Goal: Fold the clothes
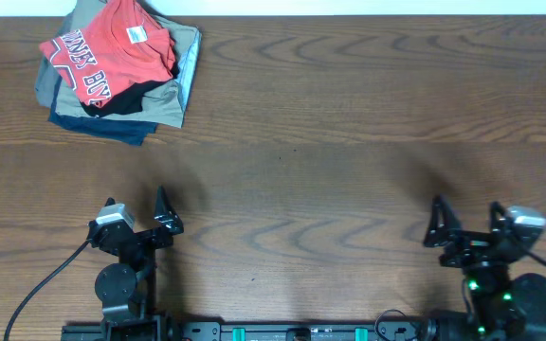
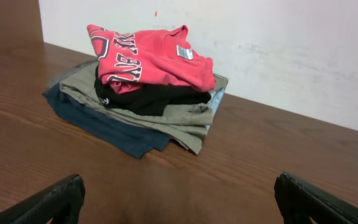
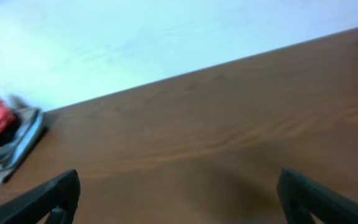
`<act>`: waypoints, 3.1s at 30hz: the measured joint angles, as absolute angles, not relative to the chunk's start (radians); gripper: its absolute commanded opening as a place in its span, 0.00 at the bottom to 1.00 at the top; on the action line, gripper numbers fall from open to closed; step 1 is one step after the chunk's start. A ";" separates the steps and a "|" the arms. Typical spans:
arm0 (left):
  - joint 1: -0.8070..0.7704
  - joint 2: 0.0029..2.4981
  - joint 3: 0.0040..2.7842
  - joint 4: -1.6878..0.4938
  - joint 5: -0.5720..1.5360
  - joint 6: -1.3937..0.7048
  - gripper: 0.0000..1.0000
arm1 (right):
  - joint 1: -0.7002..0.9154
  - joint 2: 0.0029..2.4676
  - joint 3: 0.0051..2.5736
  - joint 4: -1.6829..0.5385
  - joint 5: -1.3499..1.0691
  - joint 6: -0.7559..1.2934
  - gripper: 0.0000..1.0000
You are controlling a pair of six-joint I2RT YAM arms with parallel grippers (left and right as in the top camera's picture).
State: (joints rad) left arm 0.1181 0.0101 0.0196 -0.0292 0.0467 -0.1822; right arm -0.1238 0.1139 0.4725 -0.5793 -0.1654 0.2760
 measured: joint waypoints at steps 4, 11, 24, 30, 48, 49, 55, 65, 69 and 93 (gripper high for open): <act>0.118 0.010 0.020 -0.030 0.047 -0.182 0.98 | -0.115 0.026 0.317 -0.464 -0.191 0.324 0.99; 0.118 0.010 0.020 -0.030 0.047 -0.182 0.98 | -0.115 0.015 0.158 -0.266 -0.206 0.385 0.99; 0.118 0.010 0.020 -0.030 0.047 -0.182 0.98 | -0.060 0.012 0.010 -0.059 -0.183 0.402 0.99; 0.118 0.010 0.020 -0.030 0.047 -0.182 0.98 | -0.048 0.012 0.010 -0.059 -0.179 0.394 0.99; 0.118 0.010 0.020 -0.030 0.047 -0.182 0.98 | -0.049 0.012 0.010 -0.059 -0.179 0.393 0.99; 0.118 0.010 0.020 -0.030 0.047 -0.182 0.98 | -0.049 0.012 0.010 -0.059 -0.179 0.393 0.99; 0.118 0.010 0.020 -0.030 0.047 -0.182 0.98 | -0.049 0.012 0.010 -0.059 -0.179 0.393 0.99; 0.118 0.010 0.020 -0.030 0.047 -0.182 0.98 | -0.049 0.012 0.010 -0.059 -0.179 0.393 0.99; 0.118 0.010 0.020 -0.030 0.047 -0.182 0.98 | -0.049 0.012 0.010 -0.059 -0.179 0.393 0.99; 0.118 0.010 0.020 -0.030 0.047 -0.182 0.98 | -0.049 0.012 0.010 -0.059 -0.179 0.393 0.99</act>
